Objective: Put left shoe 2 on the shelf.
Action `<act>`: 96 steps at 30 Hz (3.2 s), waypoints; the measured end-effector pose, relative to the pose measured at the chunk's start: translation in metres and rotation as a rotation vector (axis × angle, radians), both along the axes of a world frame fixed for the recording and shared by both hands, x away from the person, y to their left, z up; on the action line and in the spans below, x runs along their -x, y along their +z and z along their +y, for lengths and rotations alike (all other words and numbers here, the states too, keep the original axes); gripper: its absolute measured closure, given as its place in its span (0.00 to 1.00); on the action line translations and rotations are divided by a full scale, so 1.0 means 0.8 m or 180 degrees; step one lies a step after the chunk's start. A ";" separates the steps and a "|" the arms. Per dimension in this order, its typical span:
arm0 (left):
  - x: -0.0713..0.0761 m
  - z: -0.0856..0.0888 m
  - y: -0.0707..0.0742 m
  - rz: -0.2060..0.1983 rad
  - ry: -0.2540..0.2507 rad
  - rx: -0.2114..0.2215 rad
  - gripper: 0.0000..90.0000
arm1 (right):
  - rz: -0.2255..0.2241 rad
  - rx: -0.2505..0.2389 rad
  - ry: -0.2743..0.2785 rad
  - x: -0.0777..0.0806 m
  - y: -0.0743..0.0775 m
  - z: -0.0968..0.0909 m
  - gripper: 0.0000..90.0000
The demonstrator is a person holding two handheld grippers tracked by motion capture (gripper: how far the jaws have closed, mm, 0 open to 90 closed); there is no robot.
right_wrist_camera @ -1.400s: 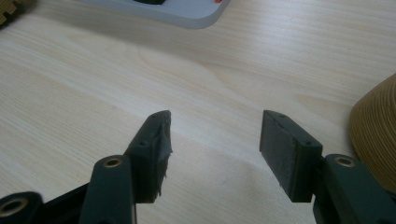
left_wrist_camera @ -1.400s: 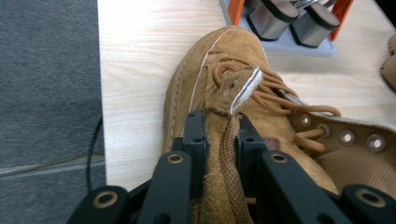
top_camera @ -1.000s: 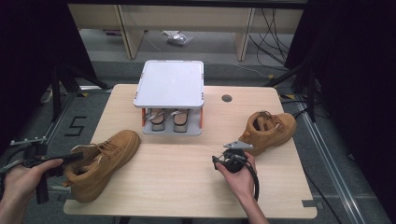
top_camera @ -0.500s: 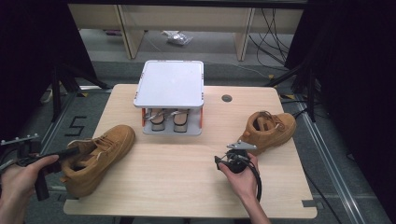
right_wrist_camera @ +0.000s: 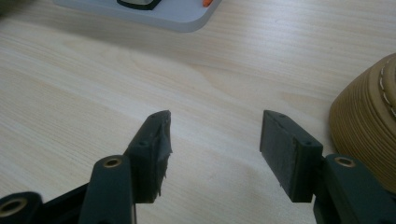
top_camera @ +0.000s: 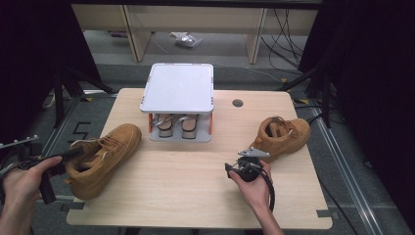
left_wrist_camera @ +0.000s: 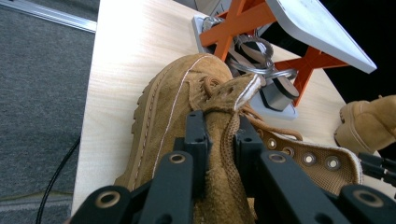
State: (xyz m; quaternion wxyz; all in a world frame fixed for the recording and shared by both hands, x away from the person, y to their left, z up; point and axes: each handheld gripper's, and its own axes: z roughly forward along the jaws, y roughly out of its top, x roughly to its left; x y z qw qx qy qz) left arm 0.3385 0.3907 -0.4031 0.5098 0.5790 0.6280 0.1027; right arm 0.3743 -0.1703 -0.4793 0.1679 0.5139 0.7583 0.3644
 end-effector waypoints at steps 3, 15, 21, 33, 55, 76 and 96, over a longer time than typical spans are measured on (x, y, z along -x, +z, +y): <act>-0.002 0.000 0.002 0.0014 0.0046 -0.0011 0.89 | 0.0007 -0.0024 0.0010 -0.001 0.000 -0.001 0.49; -0.016 0.008 0.005 -0.0065 0.0126 0.0077 0.89 | 0.0000 -0.0046 -0.0006 -0.003 0.000 -0.001 0.49; -0.026 0.007 0.008 -0.0075 0.0177 0.0053 0.89 | -0.0002 -0.0071 -0.0019 -0.003 0.001 -0.003 0.49; -0.040 0.005 0.014 -0.0063 0.0230 0.0106 0.89 | 0.0051 -0.0092 -0.0057 -0.001 0.003 -0.002 0.49; -0.059 0.004 0.025 -0.0130 0.0347 0.0151 0.89 | 0.0005 -0.0090 -0.0055 -0.002 0.002 -0.003 0.49; -0.073 0.000 0.030 -0.0164 0.0424 0.0247 0.89 | 0.0010 -0.0109 -0.0105 -0.002 0.003 -0.005 0.49; -0.090 -0.007 0.038 -0.0197 0.0492 0.0284 0.89 | -0.0013 -0.0122 -0.0138 -0.001 0.003 -0.007 0.49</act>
